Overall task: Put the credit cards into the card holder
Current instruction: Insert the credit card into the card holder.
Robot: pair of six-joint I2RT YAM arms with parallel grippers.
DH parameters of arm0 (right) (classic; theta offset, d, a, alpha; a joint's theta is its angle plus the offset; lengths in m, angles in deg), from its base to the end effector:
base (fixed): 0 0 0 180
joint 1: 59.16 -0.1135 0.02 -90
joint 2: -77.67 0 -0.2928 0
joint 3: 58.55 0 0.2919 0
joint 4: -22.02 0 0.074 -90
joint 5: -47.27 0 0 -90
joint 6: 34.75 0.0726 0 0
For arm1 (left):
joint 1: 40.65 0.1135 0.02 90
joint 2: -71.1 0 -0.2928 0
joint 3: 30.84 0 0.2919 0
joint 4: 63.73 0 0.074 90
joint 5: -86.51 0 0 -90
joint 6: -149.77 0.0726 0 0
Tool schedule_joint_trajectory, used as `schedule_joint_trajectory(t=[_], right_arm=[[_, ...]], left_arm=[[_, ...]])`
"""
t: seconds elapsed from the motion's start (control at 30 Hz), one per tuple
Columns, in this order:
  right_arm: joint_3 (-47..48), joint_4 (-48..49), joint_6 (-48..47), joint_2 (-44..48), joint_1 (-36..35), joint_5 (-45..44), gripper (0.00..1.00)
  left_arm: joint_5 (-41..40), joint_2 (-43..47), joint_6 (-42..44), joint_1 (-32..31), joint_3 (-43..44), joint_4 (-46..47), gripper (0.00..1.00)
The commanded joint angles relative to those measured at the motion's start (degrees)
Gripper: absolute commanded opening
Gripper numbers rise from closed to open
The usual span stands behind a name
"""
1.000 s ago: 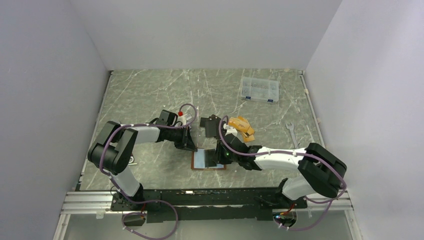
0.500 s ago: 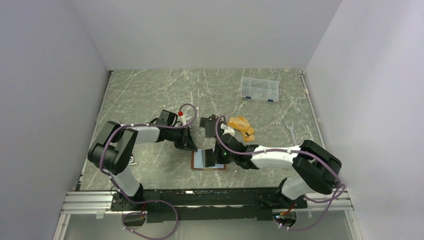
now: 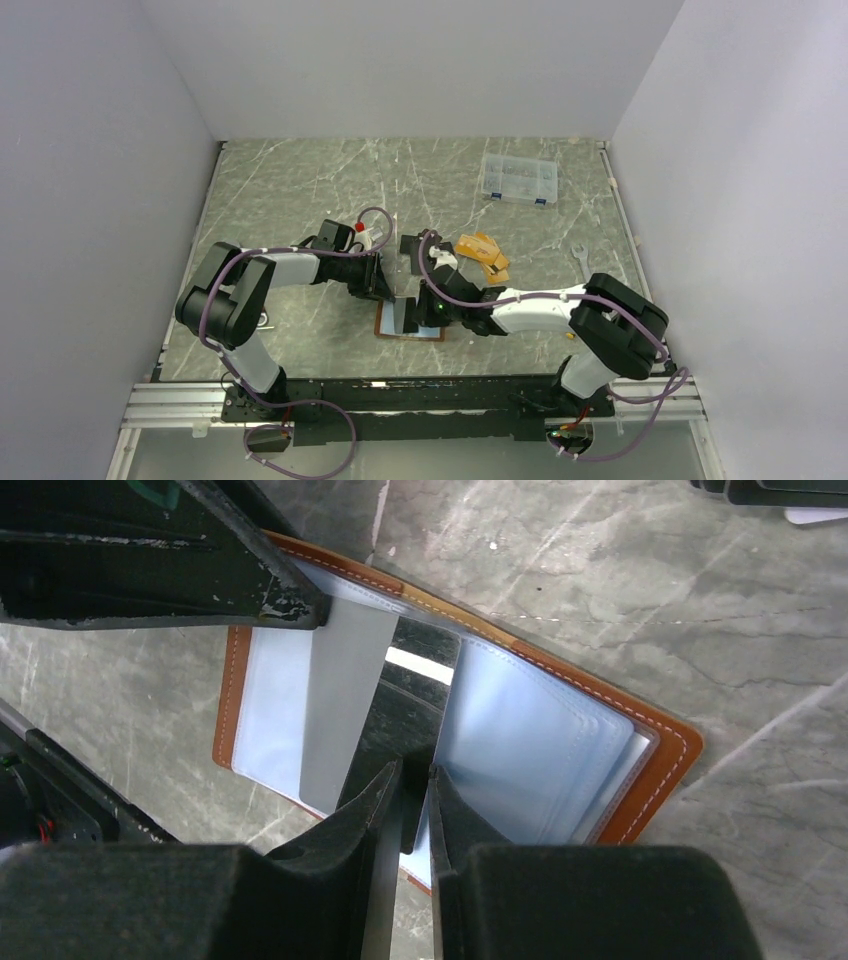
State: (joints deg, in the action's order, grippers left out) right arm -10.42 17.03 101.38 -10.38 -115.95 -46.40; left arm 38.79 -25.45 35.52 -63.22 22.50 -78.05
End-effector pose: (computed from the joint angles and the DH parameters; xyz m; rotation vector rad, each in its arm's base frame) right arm 0.1888 0.2799 0.1154 -0.1990 2.4903 0.7613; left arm 0.2903 -0.1736 0.0968 0.2590 2.6486 -1.2443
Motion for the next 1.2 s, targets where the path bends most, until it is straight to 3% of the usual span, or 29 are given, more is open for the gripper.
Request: schedule_joint_trajectory(t=[0.0, 0.63, 0.9, 1.17], right_arm=[[1.8, 2.9, -2.2, -1.0, -0.8, 2.4, 0.17], [3.7, 13.9, -7.8, -3.5, -1.4, 13.8, 0.28], [6.2, 15.9, -9.0, -6.1, -0.4, 13.9, 0.42], [7.5, 14.7, -10.3, -5.4, 0.0, 13.0, 0.45]], left_arm=[[0.8, 0.7, 0.5, -0.5, 0.5, 0.4, 0.28], [0.9, 0.1, 0.2, -1.2, 0.8, 0.5, 0.27], [1.1, 0.2, 0.3, -1.3, 0.7, 0.5, 0.26], [1.3, 0.3, 0.6, -1.2, 1.0, 0.4, 0.26]])
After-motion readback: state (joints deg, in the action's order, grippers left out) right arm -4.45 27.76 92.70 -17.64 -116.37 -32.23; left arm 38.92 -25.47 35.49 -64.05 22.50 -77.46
